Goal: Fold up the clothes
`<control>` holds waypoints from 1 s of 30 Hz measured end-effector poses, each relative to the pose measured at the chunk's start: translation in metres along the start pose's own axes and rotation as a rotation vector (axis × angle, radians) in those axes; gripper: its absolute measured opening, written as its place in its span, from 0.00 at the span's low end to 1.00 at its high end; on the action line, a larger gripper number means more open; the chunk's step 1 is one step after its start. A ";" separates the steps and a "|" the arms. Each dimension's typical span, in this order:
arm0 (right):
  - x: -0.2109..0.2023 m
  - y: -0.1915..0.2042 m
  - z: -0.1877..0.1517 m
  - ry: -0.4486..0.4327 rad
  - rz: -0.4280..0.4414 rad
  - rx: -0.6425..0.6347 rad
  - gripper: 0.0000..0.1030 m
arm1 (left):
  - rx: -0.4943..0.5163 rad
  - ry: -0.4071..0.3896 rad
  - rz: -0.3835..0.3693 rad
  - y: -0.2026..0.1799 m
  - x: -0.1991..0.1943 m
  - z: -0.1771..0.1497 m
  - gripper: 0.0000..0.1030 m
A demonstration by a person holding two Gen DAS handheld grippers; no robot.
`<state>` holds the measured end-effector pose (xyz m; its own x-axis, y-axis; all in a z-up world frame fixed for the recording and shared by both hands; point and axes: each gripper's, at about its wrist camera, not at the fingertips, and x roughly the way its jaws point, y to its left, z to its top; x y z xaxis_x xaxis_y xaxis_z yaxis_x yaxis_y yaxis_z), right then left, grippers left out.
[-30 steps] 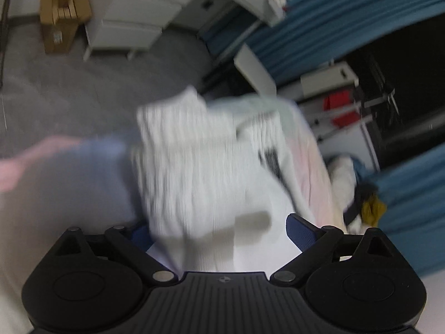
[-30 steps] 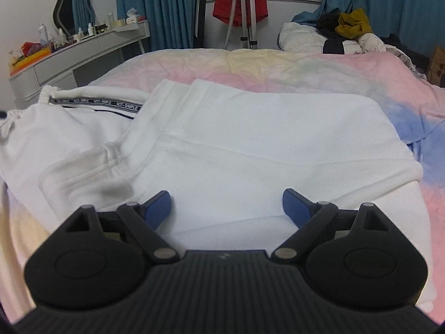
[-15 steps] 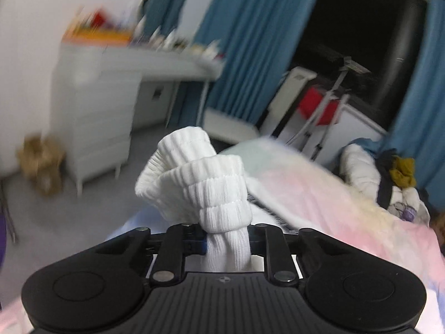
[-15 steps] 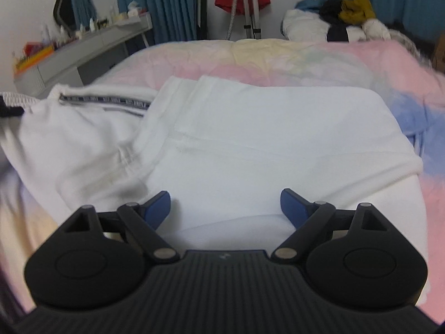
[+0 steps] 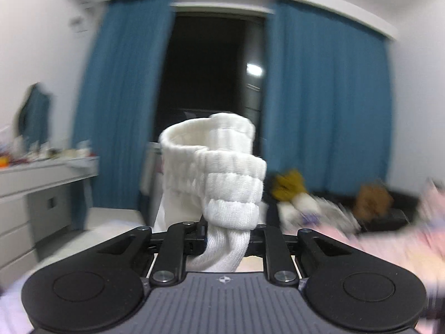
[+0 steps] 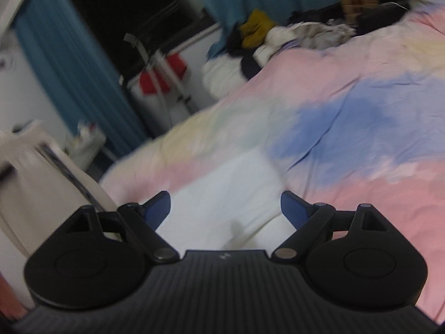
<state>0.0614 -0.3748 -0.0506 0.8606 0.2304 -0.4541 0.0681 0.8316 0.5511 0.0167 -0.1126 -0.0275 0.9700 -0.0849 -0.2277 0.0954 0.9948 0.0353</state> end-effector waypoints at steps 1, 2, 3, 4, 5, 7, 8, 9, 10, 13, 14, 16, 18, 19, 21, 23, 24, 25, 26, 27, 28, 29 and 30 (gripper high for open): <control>-0.004 -0.008 0.006 -0.016 0.007 0.030 0.85 | 0.034 -0.003 -0.028 -0.026 0.003 -0.002 0.18; -0.007 -0.016 0.010 -0.029 0.016 0.060 0.85 | 0.068 -0.006 -0.057 -0.051 0.007 -0.005 0.18; -0.009 -0.023 0.014 -0.037 0.028 0.089 0.85 | 0.113 0.014 -0.084 -0.076 0.011 -0.013 0.18; -0.010 -0.030 0.016 -0.039 0.045 0.116 0.88 | 0.192 0.093 -0.107 -0.100 0.019 -0.033 0.18; -0.009 -0.035 0.019 -0.033 0.078 0.136 0.87 | 0.276 0.179 -0.123 -0.122 0.029 -0.053 0.18; -0.006 -0.043 0.022 -0.012 0.153 0.156 0.87 | 0.355 0.251 -0.140 -0.144 0.039 -0.079 0.18; -0.003 -0.045 0.024 0.000 0.182 0.157 0.87 | 0.371 0.237 -0.139 -0.147 0.039 -0.081 0.18; 0.000 -0.047 0.025 0.015 0.208 0.157 0.87 | 0.387 0.223 -0.138 -0.150 0.039 -0.083 0.18; 0.005 -0.048 0.026 0.030 0.230 0.160 0.87 | 0.402 0.208 -0.136 -0.153 0.038 -0.086 0.18; 0.017 -0.050 0.030 0.078 0.283 0.168 0.85 | 0.419 0.217 -0.167 -0.144 0.048 -0.081 0.33; 0.022 -0.050 0.032 0.096 0.287 0.164 0.81 | 0.435 0.223 -0.178 -0.131 0.044 -0.081 0.38; 0.028 -0.048 0.034 0.126 0.292 0.144 0.80 | 0.468 0.234 -0.201 -0.106 0.035 -0.083 0.66; 0.033 -0.046 0.033 0.161 0.304 0.118 0.77 | 0.501 0.245 -0.224 -0.080 0.026 -0.084 0.78; 0.036 -0.045 0.033 0.179 0.310 0.104 0.77 | 0.518 0.250 -0.235 -0.067 0.022 -0.085 0.78; 0.039 -0.042 0.030 0.205 0.310 0.088 0.77 | 0.550 0.261 -0.258 -0.042 0.014 -0.087 0.78; 0.041 -0.036 0.025 0.223 0.285 0.068 0.77 | 0.594 0.280 -0.263 -0.023 0.010 -0.088 0.78; 0.043 -0.033 0.023 0.226 0.261 0.052 0.78 | 0.593 0.283 -0.255 -0.015 0.006 -0.090 0.78; 0.044 -0.029 0.021 0.226 0.231 0.032 0.78 | 0.592 0.286 -0.247 -0.007 0.001 -0.092 0.78; 0.047 -0.027 0.021 0.232 0.219 0.020 0.78 | 0.592 0.289 -0.239 0.001 -0.003 -0.093 0.78; 0.051 -0.025 0.021 0.240 0.219 0.014 0.78 | 0.591 0.291 -0.231 0.009 -0.008 -0.095 0.78; 0.056 -0.023 0.021 0.249 0.218 0.007 0.78 | 0.591 0.294 -0.222 0.017 -0.013 -0.096 0.79; 0.061 -0.022 0.023 0.257 0.232 -0.003 0.78 | 0.590 0.297 -0.214 0.025 -0.017 -0.098 0.79; 0.068 -0.020 0.025 0.266 0.245 -0.015 0.78 | 0.590 0.299 -0.206 0.033 -0.022 -0.099 0.79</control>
<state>0.1311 -0.3889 -0.0748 0.6888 0.5454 -0.4776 -0.1325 0.7424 0.6567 -0.0235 -0.0724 -0.1180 0.8237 -0.1657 -0.5423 0.4591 0.7563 0.4661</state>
